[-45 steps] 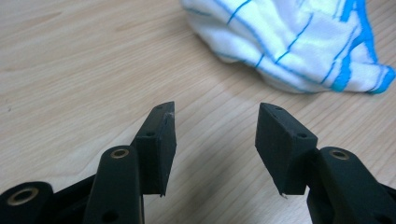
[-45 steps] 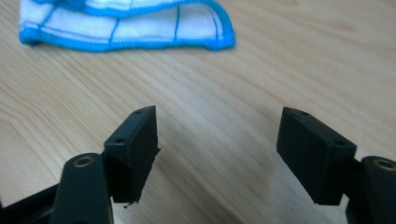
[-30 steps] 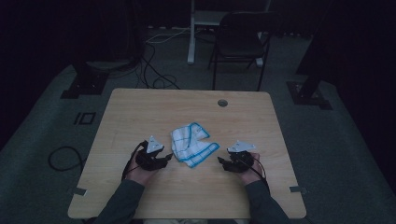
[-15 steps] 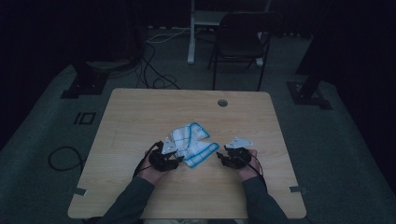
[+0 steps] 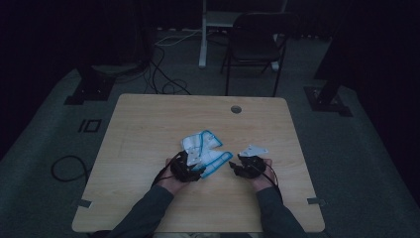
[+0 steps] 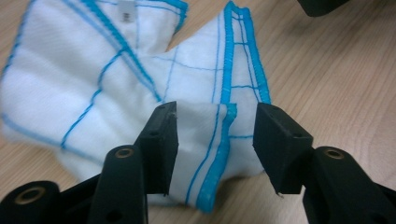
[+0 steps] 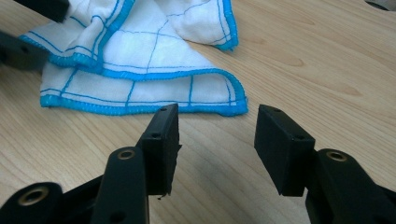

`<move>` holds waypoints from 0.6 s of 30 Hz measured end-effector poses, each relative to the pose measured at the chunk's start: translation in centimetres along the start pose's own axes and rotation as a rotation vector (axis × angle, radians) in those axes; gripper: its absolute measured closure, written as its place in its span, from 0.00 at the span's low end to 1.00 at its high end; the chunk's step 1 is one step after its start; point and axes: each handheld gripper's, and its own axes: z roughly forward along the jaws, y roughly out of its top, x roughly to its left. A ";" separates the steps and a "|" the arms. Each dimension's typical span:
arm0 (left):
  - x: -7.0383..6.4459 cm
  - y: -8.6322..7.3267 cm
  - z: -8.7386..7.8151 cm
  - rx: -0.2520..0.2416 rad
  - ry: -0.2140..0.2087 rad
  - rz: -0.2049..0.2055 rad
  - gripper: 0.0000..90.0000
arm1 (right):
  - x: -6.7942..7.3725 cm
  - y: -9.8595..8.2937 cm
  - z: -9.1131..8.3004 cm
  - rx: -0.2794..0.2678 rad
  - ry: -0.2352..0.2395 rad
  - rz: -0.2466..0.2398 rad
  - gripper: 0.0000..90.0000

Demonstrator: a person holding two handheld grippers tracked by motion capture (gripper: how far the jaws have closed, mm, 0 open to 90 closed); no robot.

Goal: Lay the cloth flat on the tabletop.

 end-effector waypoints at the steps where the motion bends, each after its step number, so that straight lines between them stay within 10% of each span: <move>1: -0.1 0.1 0.3 0.008 0.010 0.010 0.55 | 0.0 0.0 0.0 -0.002 0.002 0.001 0.55; 5: -0.3 0.4 1.1 0.053 0.055 0.040 0.62 | 0.1 0.0 0.0 -0.009 0.006 0.004 0.54; 10: 0.7 0.2 0.2 0.036 0.061 -0.023 0.90 | 0.0 0.1 0.0 -0.011 -0.001 0.008 0.53; 18: 1.9 -0.4 -2.0 -0.011 0.075 -0.079 0.93 | -0.1 0.1 0.3 -0.007 -0.001 0.006 0.55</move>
